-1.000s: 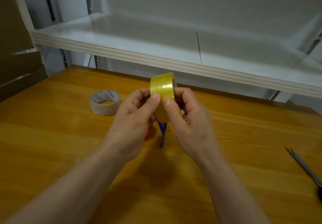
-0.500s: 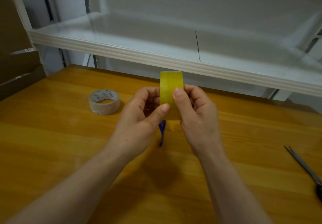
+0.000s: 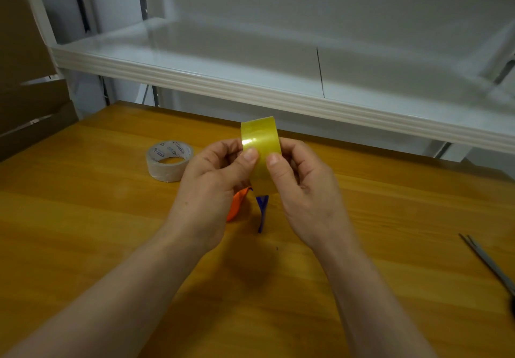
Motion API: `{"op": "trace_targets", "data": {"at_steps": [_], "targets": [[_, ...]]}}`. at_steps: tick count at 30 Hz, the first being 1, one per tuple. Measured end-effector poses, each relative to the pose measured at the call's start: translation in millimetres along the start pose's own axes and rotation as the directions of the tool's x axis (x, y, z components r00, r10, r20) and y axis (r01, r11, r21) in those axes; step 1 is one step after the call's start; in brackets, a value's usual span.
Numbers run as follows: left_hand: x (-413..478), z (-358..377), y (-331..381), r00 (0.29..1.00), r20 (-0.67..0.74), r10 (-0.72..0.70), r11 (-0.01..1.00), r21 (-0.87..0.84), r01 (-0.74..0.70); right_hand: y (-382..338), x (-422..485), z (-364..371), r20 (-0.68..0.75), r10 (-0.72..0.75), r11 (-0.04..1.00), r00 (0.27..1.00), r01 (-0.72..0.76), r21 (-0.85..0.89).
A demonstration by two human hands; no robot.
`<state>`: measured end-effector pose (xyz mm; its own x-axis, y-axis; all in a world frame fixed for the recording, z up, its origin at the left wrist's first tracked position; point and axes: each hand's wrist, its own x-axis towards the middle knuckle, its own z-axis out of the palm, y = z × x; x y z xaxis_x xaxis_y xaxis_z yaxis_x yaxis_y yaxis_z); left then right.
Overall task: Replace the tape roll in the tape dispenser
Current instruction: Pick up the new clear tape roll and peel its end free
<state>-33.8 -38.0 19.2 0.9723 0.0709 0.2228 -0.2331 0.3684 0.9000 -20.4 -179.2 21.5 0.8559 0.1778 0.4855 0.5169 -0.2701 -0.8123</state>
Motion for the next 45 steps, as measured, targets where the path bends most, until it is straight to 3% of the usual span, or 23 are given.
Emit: {"op": "trace_targets", "data": {"at_steps": [3,7,16,19,22,28,32,36,41,45], "targets": [[4.3,-4.4,7.0,0.996,-0.05,-0.075,0.987,-0.149,0.067,-0.1,-1.4,3.6,0.068,-0.001,1.0,0.998,0.002,-0.006],[6.9,-7.5,11.8,0.993,-0.04,-0.107,0.976,-0.193,0.097,-0.6,-2.2,4.6,0.073,-0.004,0.999,0.997,0.001,0.035],[1.8,-5.9,2.3,0.995,0.1,-0.006,0.995,0.104,-0.004,-0.9,0.4,2.3,-0.002,0.073,0.986,0.997,-0.072,0.149],[0.6,-4.8,0.1,0.996,0.093,-0.009,0.991,0.13,-0.003,-1.1,1.0,1.4,0.0,0.101,0.981,0.995,-0.099,0.167],[2.0,-4.7,3.1,0.996,0.083,-0.02,0.997,0.079,0.013,-2.4,0.9,2.6,0.034,0.122,0.974,0.992,-0.126,0.189],[7.3,-8.3,12.3,0.985,0.075,-0.154,0.969,-0.182,0.165,-5.5,-0.6,6.3,0.123,0.132,0.967,0.984,-0.155,0.201],[8.4,-9.9,13.3,0.973,0.072,-0.217,0.944,-0.238,0.228,-5.8,-1.0,6.6,0.124,0.15,0.961,0.981,-0.174,0.214],[7.2,-9.0,12.4,0.979,0.105,-0.174,0.972,-0.144,0.188,-4.7,-0.6,5.7,0.091,0.175,0.955,0.98,-0.192,0.228],[0.4,-6.1,3.8,0.987,0.138,-0.083,0.985,0.161,0.06,-1.9,0.6,1.9,0.018,0.192,0.952,0.981,-0.191,0.238],[0.2,-3.3,3.5,0.992,0.107,-0.064,0.987,0.151,0.047,-2.2,1.3,1.6,0.03,0.2,0.943,0.979,-0.201,0.266]]}}
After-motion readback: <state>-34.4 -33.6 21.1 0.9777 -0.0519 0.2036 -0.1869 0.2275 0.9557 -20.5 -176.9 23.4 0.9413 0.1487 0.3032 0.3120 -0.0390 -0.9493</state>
